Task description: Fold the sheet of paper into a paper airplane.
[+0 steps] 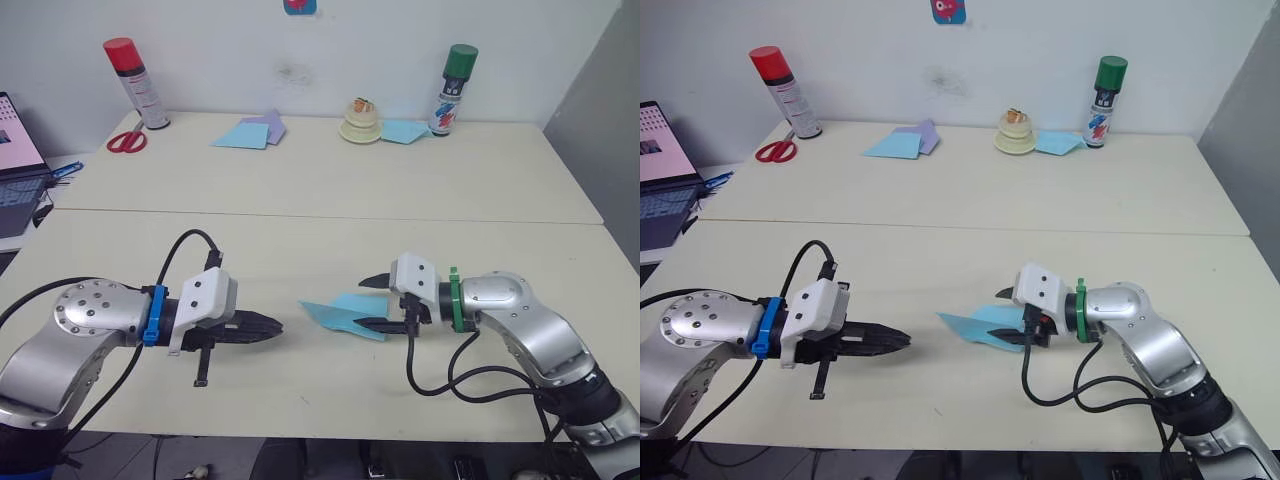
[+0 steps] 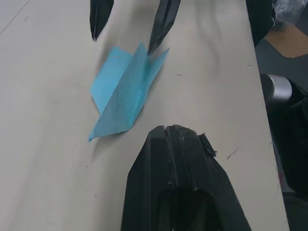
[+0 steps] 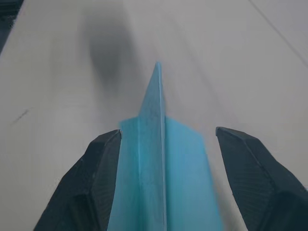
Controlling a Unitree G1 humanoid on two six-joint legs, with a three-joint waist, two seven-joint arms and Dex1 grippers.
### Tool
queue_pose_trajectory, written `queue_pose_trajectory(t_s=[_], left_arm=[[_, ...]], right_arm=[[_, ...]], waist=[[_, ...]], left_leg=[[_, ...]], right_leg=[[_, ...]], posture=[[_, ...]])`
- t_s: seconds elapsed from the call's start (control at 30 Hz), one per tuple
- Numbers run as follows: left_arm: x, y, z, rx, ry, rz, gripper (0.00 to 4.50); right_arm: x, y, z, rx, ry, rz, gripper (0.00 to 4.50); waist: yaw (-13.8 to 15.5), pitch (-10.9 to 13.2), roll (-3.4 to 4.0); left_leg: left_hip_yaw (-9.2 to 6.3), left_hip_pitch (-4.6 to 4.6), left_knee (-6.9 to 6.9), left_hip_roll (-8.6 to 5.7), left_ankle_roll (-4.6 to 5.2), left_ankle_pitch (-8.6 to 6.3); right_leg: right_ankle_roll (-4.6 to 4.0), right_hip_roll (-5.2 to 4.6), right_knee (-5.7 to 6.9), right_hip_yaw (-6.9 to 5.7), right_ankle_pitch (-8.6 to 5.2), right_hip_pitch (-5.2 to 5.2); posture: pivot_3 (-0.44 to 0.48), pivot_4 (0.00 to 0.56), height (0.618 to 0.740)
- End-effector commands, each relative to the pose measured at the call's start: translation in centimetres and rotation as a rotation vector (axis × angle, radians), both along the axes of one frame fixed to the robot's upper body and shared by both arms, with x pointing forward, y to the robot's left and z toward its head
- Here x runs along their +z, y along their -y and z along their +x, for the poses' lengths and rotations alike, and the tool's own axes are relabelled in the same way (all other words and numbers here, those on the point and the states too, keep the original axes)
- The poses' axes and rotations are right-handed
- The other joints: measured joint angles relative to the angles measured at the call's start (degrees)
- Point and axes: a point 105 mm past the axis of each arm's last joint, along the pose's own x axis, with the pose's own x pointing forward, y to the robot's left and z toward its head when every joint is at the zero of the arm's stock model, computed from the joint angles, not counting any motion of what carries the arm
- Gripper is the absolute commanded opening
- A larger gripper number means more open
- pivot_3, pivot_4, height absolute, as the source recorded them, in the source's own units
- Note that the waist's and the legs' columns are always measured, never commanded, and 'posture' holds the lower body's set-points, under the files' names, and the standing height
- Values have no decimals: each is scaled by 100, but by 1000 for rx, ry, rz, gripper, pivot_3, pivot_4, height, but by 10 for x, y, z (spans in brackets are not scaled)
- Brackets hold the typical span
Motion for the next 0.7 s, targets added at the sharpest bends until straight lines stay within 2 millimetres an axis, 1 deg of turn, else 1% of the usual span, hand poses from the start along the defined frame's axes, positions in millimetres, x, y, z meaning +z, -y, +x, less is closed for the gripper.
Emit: queue_pose_trajectory(t_s=[0.03, 0.13, 0.23, 0.3, 0.4, 0.47, 0.5, 0.63, 0.7], left_arm=[[13, 3, 0, -6, 49, -3, 0], [11, 3, 0, -3, 50, 4, 0], [11, 5, 0, -3, 52, 1, 0], [13, 7, 1, -5, 42, -12, 0], [24, 15, 1, -14, 17, -72, 0], [28, 18, 2, -24, 20, -78, 0], [29, 19, 3, -26, 21, -75, 0], [27, 23, 12, -5, 28, -89, 0], [27, 29, 18, 22, 38, -114, 0]], right_arm=[[-1, -7, 6, 11, 43, -3, 3176], [-15, -8, 10, 4, 37, -19, 3176], [-23, -7, 8, 0, 35, -23, 2665], [-25, -6, 6, -6, 41, -12, 1911], [-29, -3, -2, -16, 49, 6, 835], [-29, 0, -6, -49, 46, 26, 57], [-29, 2, -7, -69, 44, 36, 20], [-22, 20, -2, -294, 30, 111, 20], [-16, 36, 4, -458, 40, 155, 20]], waist=[[3, 0, 0], [3, 0, 0], [6, 0, 0], [9, 0, 0], [10, 0, -1], [13, 0, -1], [12, -1, -1], [16, -1, -1], [21, -1, -2]], left_leg=[[0, 0, 0, 0, 0, 0], [2, -1, 0, 0, 0, 0], [2, -2, 1, 0, 0, 0], [1, -3, 0, 0, 0, 0], [-1, -3, 3, 0, 0, 0], [-1, -3, 6, -1, 0, 0], [-1, -3, 8, -1, 0, 0], [-1, -2, 12, -2, -1, 0], [-1, -2, 15, -2, -2, 1]], right_leg=[[0, 0, 0, 1, 0, 0], [0, 0, 0, 3, 0, -1], [0, 0, -1, 3, 0, -1], [0, 0, -1, 2, 0, 0], [0, 0, 0, 0, 0, 1], [0, 0, 2, 0, 0, 1], [0, 0, 4, 0, 0, 2], [2, -1, 6, 3, 1, 4], [2, 0, 10, 3, 2, 4]], posture=[[0, 150, 729], [0, 150, 729], [0, 150, 729], [0, 150, 729], [0, 150, 729], [0, 150, 729], [0, 150, 729], [0, 150, 729], [0, 150, 729]])
